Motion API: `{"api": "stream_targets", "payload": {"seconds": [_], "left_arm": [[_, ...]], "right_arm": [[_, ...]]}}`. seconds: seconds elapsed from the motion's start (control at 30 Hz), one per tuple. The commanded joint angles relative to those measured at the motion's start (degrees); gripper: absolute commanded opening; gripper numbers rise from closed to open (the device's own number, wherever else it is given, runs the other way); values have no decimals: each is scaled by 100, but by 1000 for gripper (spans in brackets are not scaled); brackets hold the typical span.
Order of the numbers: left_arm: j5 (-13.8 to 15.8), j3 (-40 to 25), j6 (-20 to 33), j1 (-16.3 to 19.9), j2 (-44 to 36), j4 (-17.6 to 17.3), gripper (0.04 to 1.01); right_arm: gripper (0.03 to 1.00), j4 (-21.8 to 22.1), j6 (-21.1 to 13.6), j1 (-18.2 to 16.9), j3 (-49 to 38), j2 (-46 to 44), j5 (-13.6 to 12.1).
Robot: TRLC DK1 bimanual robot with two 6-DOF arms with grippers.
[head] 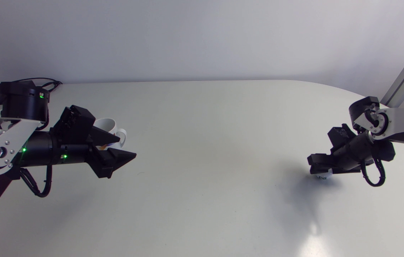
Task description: Pick up the white golf ball from the table and place it into the cup.
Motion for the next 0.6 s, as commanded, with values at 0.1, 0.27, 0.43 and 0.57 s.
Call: {"api": "stream_targets", "payload": {"seconds": [0.1,0.27,0.43,0.57], "left_arm": [[74,68,153,-47,125,56,923],[74,68,144,-56,133,83,923],[74,68,126,-83,142,91,923],[74,33,126,-144,160,100,923]], "right_arm": [[582,85,68,27,-20,90,61],[539,59,59,27,-46,20,70],[454,24,41,27,-134,-77,61],[433,-143,6,71,-231,-437,26]]}}
